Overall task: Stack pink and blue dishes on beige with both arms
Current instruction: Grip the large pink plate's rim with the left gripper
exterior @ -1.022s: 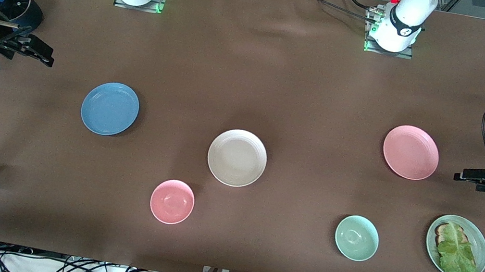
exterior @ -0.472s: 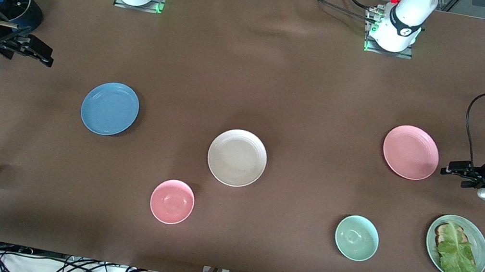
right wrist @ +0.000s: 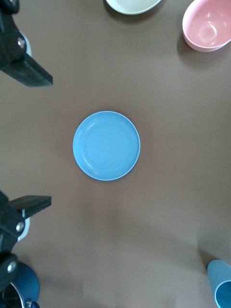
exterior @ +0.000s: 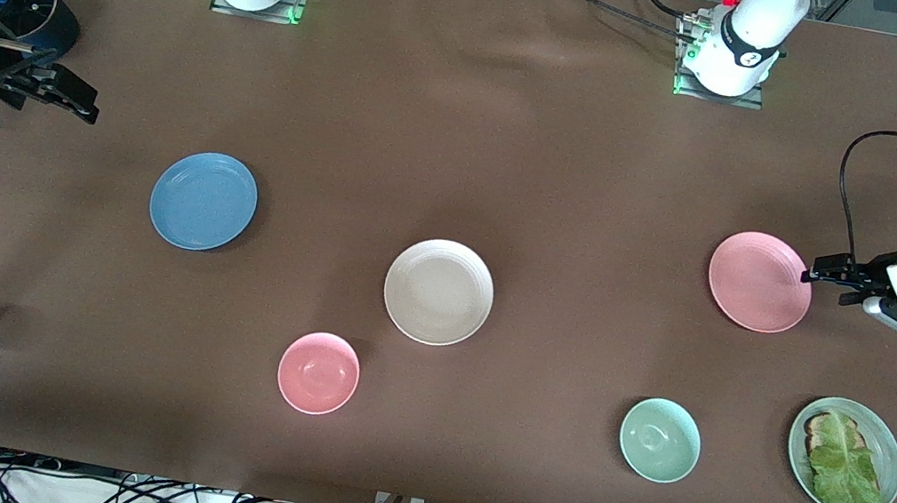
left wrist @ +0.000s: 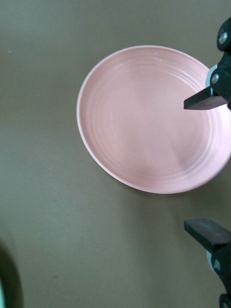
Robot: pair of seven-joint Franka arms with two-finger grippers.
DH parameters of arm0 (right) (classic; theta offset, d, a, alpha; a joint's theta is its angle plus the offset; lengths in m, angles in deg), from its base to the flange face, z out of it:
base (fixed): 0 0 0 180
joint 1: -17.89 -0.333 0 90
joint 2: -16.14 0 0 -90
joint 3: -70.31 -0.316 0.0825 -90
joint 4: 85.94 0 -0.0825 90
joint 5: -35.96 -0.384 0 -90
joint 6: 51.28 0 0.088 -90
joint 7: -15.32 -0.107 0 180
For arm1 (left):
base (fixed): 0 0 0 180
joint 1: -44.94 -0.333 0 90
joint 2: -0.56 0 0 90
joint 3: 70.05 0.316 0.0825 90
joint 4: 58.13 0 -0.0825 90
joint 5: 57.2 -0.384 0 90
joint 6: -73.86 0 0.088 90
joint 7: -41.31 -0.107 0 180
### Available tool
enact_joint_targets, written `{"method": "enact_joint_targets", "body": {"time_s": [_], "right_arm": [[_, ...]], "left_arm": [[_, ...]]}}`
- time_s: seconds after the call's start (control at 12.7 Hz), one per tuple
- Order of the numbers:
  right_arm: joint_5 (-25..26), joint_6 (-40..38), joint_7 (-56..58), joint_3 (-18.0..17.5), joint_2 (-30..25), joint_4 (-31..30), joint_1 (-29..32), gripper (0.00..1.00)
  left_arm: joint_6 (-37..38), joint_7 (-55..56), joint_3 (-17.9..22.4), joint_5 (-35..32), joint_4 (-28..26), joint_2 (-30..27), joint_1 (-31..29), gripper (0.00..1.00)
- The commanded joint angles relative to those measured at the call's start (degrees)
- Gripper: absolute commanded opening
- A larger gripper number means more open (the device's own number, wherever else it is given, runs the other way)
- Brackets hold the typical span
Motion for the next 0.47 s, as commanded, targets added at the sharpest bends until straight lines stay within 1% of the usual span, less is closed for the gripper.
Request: {"method": "enact_joint_targets", "body": {"time_s": [0.0, 0.24, 0.39], "right_arm": [[-0.9, -0.2, 0.4, 0.1, -0.5, -0.1, 0.1, 1.0], [-0.9, -0.2, 0.4, 0.1, -0.5, -0.2, 0.1, 1.0], [-0.9, -0.2, 0.4, 0.2, -0.5, -0.2, 0.1, 1.0]], "left_arm": [[-3.8, -5.0, 0.0, 2.2, -5.0, -2.5, -2.5, 1.0], [-5.1, -5.3, 0.0, 2.2, -5.6, -0.5, -3.6, 1.0], [-5.9, -5.3, 0.0, 4.6, -5.6, 0.7, -3.6, 0.99]]}}
